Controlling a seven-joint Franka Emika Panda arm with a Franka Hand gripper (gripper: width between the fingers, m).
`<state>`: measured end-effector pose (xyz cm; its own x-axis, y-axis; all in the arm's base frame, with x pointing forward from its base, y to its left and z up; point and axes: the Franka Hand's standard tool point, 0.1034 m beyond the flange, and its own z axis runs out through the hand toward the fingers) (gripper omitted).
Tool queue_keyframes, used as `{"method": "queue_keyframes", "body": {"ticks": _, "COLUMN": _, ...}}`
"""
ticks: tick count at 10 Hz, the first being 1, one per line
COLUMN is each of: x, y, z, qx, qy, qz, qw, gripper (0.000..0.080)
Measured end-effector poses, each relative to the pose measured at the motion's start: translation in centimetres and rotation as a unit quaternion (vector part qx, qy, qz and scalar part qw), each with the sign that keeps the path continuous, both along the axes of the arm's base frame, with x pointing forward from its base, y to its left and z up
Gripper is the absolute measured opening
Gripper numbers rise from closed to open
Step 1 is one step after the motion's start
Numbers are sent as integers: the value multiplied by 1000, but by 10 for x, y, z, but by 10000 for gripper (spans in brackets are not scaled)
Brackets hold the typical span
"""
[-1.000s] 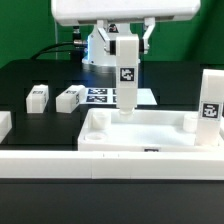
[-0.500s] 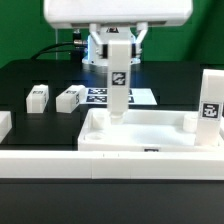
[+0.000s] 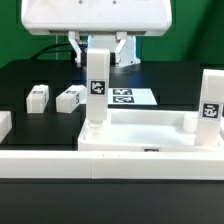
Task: Assemble desk
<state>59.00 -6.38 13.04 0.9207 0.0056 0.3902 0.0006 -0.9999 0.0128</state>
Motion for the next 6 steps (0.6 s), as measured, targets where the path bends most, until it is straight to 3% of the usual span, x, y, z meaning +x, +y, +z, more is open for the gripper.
{"method": "queue_keyframes", "body": {"ticks": 4, "x": 14, "y": 0, "z": 2, "qx": -1, "qy": -8, "qz": 3, "qw": 1000, "gripper": 290}}
{"method": "queue_keyframes", "body": {"ticks": 6, "x": 13, "y": 1, "z": -1, "qx": -1, "qy": -6, "qz": 3, "qw": 1000, "gripper": 290}}
